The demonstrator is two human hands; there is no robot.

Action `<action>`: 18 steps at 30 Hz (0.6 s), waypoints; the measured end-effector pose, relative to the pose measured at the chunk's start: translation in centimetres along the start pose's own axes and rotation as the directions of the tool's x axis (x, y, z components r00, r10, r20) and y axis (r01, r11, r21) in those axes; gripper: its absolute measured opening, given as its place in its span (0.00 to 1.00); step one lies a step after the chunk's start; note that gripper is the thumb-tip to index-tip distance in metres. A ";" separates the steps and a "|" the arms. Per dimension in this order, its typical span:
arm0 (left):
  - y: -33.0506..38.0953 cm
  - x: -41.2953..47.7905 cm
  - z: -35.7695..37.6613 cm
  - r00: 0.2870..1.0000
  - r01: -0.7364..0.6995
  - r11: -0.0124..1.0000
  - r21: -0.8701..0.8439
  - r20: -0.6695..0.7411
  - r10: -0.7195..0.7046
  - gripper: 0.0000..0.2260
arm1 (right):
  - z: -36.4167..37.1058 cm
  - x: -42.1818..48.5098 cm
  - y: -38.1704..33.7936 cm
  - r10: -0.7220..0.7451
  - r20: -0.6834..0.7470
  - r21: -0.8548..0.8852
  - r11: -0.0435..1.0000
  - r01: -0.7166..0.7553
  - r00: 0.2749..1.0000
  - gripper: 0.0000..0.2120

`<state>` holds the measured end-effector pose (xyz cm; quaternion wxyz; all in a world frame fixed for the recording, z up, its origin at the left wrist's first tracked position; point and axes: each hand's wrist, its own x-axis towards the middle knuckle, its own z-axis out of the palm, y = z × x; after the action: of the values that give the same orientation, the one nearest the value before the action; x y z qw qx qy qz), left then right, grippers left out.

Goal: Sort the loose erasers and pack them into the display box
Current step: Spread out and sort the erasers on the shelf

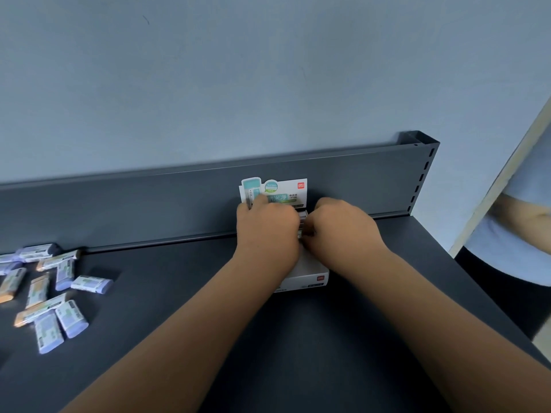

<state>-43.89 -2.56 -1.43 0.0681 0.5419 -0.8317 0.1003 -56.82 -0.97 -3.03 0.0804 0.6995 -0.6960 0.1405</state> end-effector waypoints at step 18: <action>-0.9 -2.2 0.8 0.995 -0.084 0.995 -0.060 0.055 0.087 0.21 | -1.0 -0.8 -0.5 -0.016 0.048 -0.018 1.000 0.016 0.999 0.09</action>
<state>-42.21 -1.13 -2.57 0.0554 0.5063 -0.8582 0.0634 -56.44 0.10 -2.29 0.0711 0.7075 -0.6934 0.1167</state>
